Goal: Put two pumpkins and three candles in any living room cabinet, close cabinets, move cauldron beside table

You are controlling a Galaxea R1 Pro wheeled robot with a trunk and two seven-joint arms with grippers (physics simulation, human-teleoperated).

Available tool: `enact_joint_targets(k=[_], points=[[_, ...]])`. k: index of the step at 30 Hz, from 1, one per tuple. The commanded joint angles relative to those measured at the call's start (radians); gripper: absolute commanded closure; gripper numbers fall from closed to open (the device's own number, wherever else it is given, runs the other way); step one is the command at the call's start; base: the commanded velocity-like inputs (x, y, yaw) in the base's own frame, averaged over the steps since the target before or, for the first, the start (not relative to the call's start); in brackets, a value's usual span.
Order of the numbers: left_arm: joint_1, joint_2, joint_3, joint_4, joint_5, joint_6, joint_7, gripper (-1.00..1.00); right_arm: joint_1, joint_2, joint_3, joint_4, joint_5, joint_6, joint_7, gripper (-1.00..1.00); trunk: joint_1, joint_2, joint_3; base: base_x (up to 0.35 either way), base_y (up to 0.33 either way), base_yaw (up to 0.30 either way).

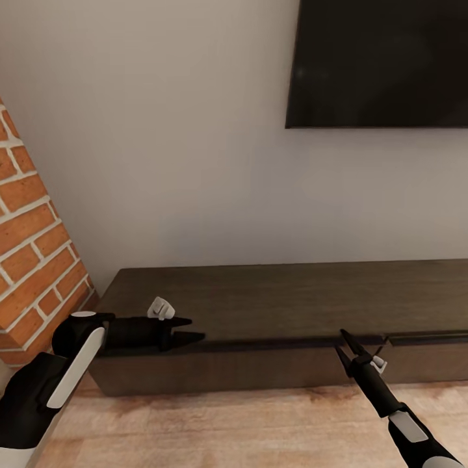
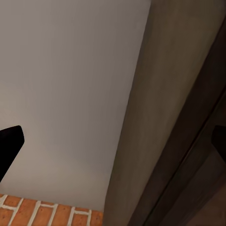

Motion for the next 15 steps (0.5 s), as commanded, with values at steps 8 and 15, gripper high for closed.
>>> enact_joint_targets(k=[8,15], points=[[-0.001,0.001,0.0,0.0,0.002,0.004,-0.001,-1.0,0.0,-0.004,0.0,0.001,-0.008,0.01,0.001,-1.0,0.0,0.0,-0.001,0.018,-0.003,0.0],[-0.001,0.0,0.001,0.0,0.002,0.004,-0.001,-1.0,0.0,-0.005,0.0,0.002,-0.009,0.01,0.001,-1.0,0.0,0.0,-0.001,0.002,0.0,0.0]])
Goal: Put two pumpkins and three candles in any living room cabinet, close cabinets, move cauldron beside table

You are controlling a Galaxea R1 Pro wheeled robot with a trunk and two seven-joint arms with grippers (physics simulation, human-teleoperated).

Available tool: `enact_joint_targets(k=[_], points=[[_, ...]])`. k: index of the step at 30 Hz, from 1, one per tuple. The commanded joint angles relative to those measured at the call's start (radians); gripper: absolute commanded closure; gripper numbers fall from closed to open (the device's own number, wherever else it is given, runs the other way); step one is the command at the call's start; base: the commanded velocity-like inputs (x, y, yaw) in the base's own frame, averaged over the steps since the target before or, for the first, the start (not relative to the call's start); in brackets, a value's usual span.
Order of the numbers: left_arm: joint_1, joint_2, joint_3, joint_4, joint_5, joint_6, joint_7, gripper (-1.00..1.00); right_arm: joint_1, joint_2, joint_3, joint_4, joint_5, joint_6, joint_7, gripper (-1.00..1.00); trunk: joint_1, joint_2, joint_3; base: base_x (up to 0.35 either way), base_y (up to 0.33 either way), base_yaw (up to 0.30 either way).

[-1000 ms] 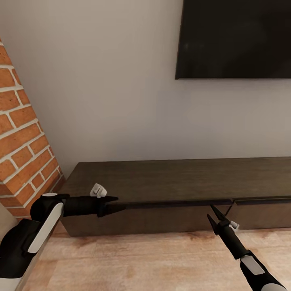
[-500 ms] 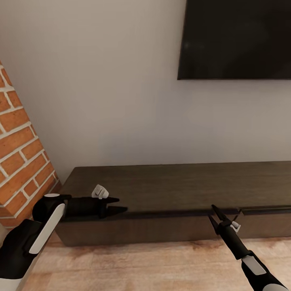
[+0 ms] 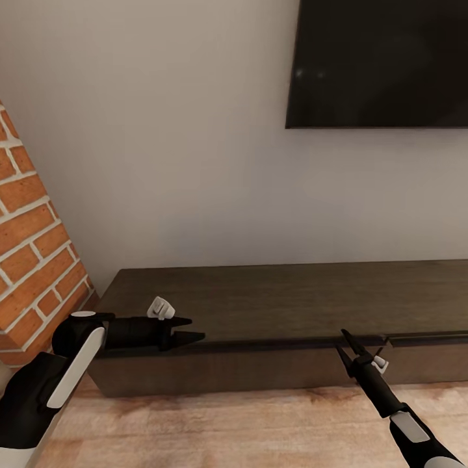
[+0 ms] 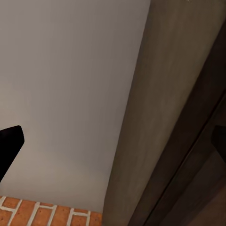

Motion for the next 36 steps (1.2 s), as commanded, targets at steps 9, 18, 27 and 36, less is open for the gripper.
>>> enact_joint_targets(k=[9,18,27,36], points=[[-0.001,0.0,0.0,0.0,0.002,0.003,-0.001,-1.0,-0.001,0.0,0.0,0.001,-0.007,0.01,0.002,-1.0,0.0,-0.001,-0.005,0.0,0.0,0.0],[-0.001,-0.001,-0.001,0.0,0.002,0.003,-0.001,-1.0,-0.001,0.0,0.0,0.001,-0.007,0.01,0.002,-1.0,0.004,-0.003,-0.04,0.0,0.0,0.0],[-0.001,-0.001,-0.001,0.0,0.002,0.003,-0.001,-1.0,-0.001,0.0,0.0,0.001,-0.007,0.01,0.002,-1.0,0.007,-0.004,-0.063,0.0,0.0,0.0],[-0.001,-0.001,-0.011,0.0,0.002,0.003,-0.001,-1.0,-0.001,-0.001,0.0,0.001,-0.007,0.009,0.002,-1.0,0.01,-0.006,-0.086,0.0,0.0,0.0]])
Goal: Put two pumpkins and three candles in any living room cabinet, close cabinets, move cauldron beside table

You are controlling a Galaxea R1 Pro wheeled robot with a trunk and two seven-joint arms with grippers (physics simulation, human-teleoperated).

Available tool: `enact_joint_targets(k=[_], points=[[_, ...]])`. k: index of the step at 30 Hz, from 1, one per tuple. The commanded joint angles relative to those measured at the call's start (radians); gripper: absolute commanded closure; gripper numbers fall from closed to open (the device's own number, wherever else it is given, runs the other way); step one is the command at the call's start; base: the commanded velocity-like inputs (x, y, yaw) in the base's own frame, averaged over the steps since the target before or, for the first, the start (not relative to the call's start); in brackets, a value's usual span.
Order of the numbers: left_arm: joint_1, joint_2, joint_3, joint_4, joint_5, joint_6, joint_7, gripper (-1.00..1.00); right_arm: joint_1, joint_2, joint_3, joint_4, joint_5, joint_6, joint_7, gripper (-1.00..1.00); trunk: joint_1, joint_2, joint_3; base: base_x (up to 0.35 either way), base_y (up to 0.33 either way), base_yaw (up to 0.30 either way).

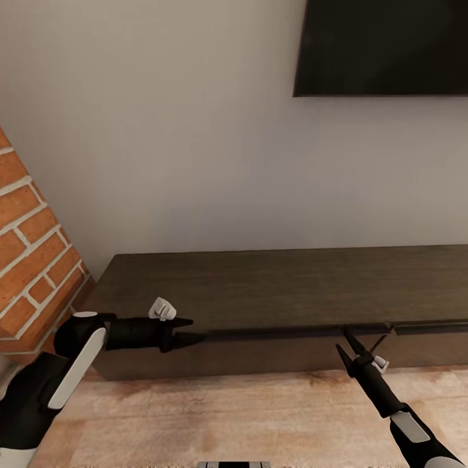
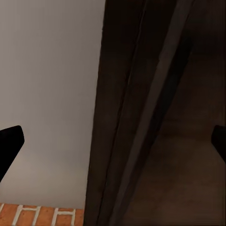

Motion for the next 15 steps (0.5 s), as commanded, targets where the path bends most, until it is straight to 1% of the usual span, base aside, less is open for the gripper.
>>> enact_joint_targets(k=[1,6,15], points=[[-0.001,0.001,-0.01,0.0,0.002,0.004,-0.001,-1.0,-0.001,-0.001,0.0,0.001,-0.007,0.009,0.003,-1.0,0.0,0.0,-0.001,0.0,0.0,0.0],[-0.001,0.001,-0.025,0.0,0.002,0.002,-0.001,-1.0,-0.001,-0.004,0.001,0.0,-0.007,0.009,0.012,-1.0,0.0,0.0,-0.001,0.0,0.0,0.0],[-0.001,0.001,-0.029,0.0,0.002,0.0,-0.001,-1.0,0.001,-0.011,0.0,-0.002,-0.007,0.011,0.017,-1.0,0.0,0.0,-0.001,0.0,0.0,0.0]])
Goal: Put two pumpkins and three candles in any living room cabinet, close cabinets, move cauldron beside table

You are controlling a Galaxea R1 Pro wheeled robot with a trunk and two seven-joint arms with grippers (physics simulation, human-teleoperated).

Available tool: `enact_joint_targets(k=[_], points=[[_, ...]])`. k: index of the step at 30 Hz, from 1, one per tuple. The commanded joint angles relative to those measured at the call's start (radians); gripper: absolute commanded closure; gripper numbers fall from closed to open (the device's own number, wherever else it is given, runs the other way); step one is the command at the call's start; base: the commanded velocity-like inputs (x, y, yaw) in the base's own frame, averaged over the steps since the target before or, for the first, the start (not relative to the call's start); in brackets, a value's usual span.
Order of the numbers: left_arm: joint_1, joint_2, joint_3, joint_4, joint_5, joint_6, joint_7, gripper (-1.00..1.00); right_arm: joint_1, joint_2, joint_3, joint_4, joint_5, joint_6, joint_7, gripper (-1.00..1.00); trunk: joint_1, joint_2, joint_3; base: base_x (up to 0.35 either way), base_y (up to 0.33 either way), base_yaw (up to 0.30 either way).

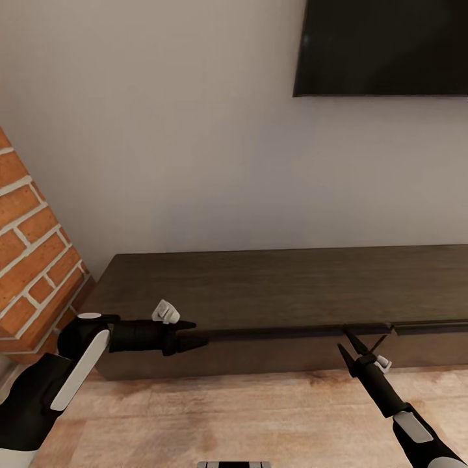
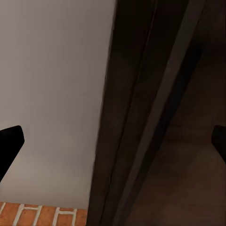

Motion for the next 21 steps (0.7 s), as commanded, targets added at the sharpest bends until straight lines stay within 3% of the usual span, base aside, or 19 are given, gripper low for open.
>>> enact_joint_targets(k=[1,5,21], points=[[-0.002,-0.002,-0.007,0.004,-0.004,-0.002,0.001,-1.0,-0.005,-0.006,-0.004,-0.005,-0.012,0.004,-0.003,-1.0,0.0,0.0,-0.001,-0.036,0.0,0.0],[-0.002,-0.001,-0.025,0.004,-0.004,-0.005,0.001,-1.0,-0.005,-0.009,-0.004,-0.021,-0.014,-0.001,-0.009,-1.0,0.0,0.0,-0.001,-0.07,0.0,0.0],[-0.002,-0.001,-0.025,0.004,-0.004,-0.005,0.001,-1.0,-0.005,-0.009,-0.004,-0.021,-0.014,-0.001,-0.009,-1.0,0.0,0.0,-0.001,-0.074,0.0,0.0]])
